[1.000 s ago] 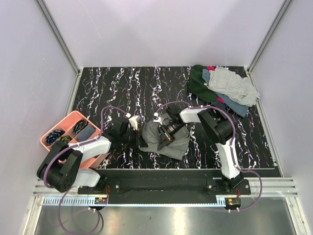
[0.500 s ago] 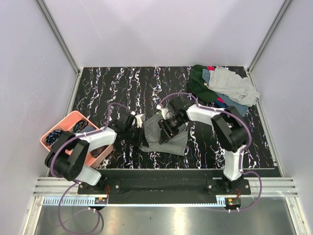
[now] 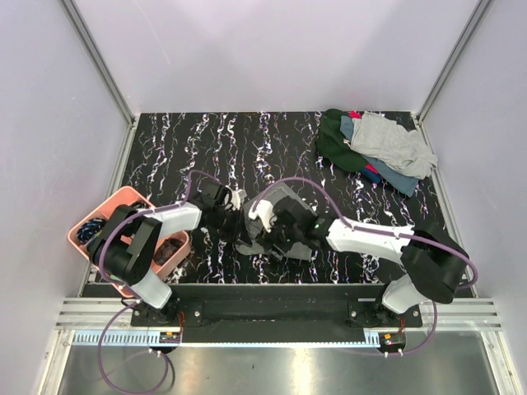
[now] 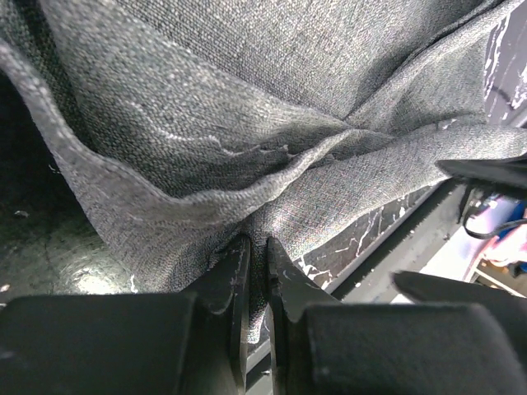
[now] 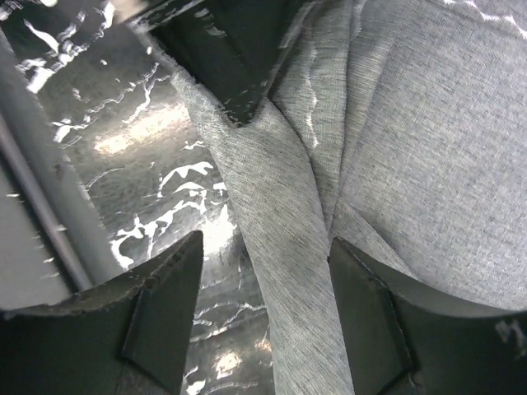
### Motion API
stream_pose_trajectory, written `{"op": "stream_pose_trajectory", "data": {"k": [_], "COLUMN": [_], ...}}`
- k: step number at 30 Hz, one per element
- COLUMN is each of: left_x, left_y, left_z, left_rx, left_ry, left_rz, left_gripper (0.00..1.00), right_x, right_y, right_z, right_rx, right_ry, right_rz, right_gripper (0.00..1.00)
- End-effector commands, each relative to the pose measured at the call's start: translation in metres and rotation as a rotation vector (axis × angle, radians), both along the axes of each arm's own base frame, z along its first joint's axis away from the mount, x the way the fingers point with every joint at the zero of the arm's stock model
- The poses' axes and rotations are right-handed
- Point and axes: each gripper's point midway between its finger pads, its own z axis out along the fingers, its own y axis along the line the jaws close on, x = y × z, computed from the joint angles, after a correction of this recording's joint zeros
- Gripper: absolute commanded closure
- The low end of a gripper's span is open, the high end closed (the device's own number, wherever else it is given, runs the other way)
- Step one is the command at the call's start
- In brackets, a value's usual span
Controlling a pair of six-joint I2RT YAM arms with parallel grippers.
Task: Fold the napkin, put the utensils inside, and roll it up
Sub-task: Roll the napkin with the utensil
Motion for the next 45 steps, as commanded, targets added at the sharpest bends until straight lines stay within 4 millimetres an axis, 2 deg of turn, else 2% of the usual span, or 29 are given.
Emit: {"op": "stream_pose_trajectory", "data": {"k": [1,5,10,17,18,22,25,27,28,30,31,32,39,43,45], "left_x": [0.000,0.001,0.003,0.007,0.008,0.010,0.015,0.021,0.025,0.036,0.039,0.044,0.077,0.080,0.078], "left_y": [0.000,0.001,0.001,0.000,0.000,-0.002,-0.003,-0.005,-0.004,-0.002,-0.001,0.001,0.032,0.047,0.055], "left_z": [-0.002,-0.002,0.000,0.005,0.006,0.008,0.011,0.017,0.019,0.028,0.031,0.037,0.065,0.076,0.072], "left_rx": [-0.007,-0.012,-0.016,-0.017,-0.018,-0.025,-0.024,-0.022,-0.018,-0.007,-0.005,-0.008,0.036,0.066,0.091], "left_ry": [0.035,0.051,0.049,0.042,0.038,0.039,0.025,0.001,-0.010,-0.047,-0.060,-0.080,-0.216,-0.285,-0.296], "left_rz": [-0.019,-0.016,-0.020,-0.032,-0.034,-0.041,-0.042,-0.040,-0.033,-0.012,-0.003,0.012,0.155,0.198,0.219], "left_gripper": [1.00,1.00,1.00,1.00,1.00,1.00,0.99,0.94,0.85,0.75,0.63,0.60,0.44,0.37,0.33], "right_x": [0.026,0.021,0.018,0.018,0.019,0.008,0.000,-0.002,-0.007,-0.009,-0.012,-0.013,-0.023,-0.033,-0.035], "right_y": [0.010,0.016,0.018,0.006,0.007,0.003,0.007,0.011,0.010,0.012,0.011,0.010,0.012,0.015,0.016], "right_z": [0.007,-0.011,-0.024,-0.047,-0.048,-0.066,-0.072,-0.071,-0.075,-0.073,-0.073,-0.072,-0.067,-0.067,-0.065], "right_rx": [-0.054,-0.121,-0.157,-0.239,-0.245,-0.300,-0.302,-0.292,-0.293,-0.281,-0.268,-0.257,-0.173,-0.134,-0.107], "right_ry": [-0.262,-0.285,-0.278,-0.259,-0.257,-0.193,-0.136,-0.105,-0.069,-0.036,0.010,0.036,0.195,0.283,0.327], "right_rz": [-0.049,0.003,0.046,0.043,0.045,0.110,0.147,0.162,0.179,0.184,0.192,0.186,0.196,0.211,0.217], "right_gripper": [0.29,0.29,0.29,0.32,0.34,0.55,0.61,0.65,0.66,0.68,0.69,0.70,0.72,0.72,0.73]}}
